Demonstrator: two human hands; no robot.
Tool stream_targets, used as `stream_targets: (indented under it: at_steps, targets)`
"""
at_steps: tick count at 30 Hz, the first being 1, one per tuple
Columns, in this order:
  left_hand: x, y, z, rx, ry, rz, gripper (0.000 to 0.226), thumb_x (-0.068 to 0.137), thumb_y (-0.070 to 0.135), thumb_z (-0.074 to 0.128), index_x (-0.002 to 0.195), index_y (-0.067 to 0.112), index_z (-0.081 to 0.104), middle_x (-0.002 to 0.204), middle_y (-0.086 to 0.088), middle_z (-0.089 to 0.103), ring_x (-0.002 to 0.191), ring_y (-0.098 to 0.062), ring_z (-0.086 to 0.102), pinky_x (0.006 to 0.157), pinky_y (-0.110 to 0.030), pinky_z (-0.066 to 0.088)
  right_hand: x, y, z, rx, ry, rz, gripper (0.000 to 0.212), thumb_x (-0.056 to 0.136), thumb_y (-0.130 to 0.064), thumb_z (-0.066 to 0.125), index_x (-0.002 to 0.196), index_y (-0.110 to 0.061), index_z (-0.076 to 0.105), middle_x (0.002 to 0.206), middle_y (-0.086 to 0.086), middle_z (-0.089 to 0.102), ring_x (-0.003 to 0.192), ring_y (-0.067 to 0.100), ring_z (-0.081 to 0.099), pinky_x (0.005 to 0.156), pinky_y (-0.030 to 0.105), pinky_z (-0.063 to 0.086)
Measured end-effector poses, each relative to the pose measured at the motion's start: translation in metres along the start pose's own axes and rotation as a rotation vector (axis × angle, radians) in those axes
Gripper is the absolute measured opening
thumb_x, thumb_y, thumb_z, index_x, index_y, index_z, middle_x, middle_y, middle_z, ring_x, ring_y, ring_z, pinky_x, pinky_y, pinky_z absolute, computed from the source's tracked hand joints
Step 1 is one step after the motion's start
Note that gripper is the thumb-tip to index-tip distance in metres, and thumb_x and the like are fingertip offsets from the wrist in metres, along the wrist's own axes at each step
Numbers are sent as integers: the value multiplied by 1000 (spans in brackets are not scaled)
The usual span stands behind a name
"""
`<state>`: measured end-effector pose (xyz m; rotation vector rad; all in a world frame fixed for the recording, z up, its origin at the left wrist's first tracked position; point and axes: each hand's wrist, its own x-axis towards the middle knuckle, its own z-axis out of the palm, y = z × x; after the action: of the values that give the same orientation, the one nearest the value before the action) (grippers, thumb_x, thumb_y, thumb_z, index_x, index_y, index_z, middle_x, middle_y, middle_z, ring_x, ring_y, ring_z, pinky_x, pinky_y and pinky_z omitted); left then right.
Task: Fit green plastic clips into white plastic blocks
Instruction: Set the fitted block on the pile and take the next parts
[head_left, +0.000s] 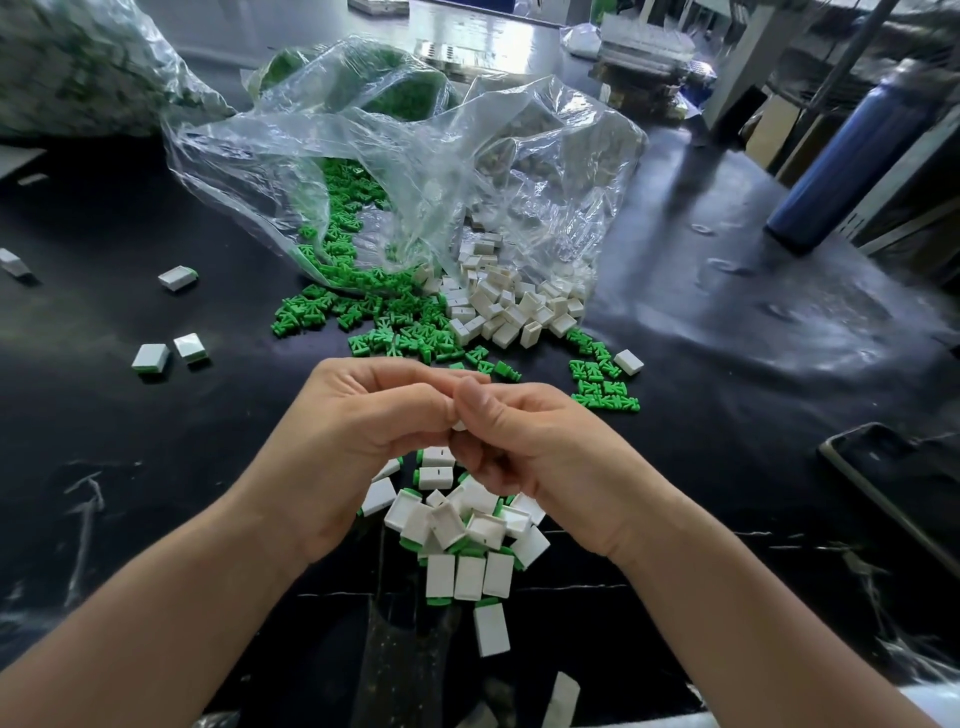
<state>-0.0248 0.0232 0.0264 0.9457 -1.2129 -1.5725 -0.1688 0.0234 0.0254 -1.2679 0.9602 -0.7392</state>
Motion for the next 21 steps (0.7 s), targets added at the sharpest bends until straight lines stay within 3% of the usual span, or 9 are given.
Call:
stream_targets:
  at_steps: [5, 12, 17, 19, 21]
  targets:
    - [1, -3, 2, -1, 38, -9, 22, 58, 3, 56, 73, -4, 70, 86, -16, 73, 70, -26, 69, 62, -24, 55, -1, 3, 4, 13, 36, 1, 62, 73, -41, 48, 100, 14, 58, 59, 1, 39, 52, 9, 31, 45, 13, 27]
    - [0, -5, 4, 2, 69, -15, 22, 58, 4, 56, 73, -6, 70, 79, -15, 72, 63, -25, 68, 61, -24, 55, 0, 5, 4, -12, 74, 27, 55, 87, -32, 47, 104, 20, 53, 57, -1, 38, 50, 6, 32, 45, 13, 28]
    - [-1, -6, 3, 0, 82, -11, 22, 58, 4, 55, 72, -4, 70, 82, -19, 72, 65, -28, 67, 61, -25, 56, 1, 6, 3, -13, 71, 24, 51, 88, -32, 46, 103, 15, 58, 52, -7, 39, 49, 5, 32, 45, 13, 28]
    - [-1, -5, 4, -11, 73, -7, 21, 59, 6, 57, 72, -1, 72, 79, -25, 69, 62, -30, 65, 60, -25, 56, 0, 5, 2, -6, 55, 40, 48, 87, -35, 46, 100, 7, 63, 52, -8, 42, 50, 7, 34, 46, 13, 29]
    - [-1, -5, 4, -26, 55, 0, 19, 62, 7, 58, 71, -1, 72, 70, -30, 65, 56, -30, 62, 58, -27, 55, 0, 2, 2, 9, 29, 57, 54, 86, -39, 46, 104, 10, 60, 52, -8, 43, 50, 7, 35, 45, 14, 29]
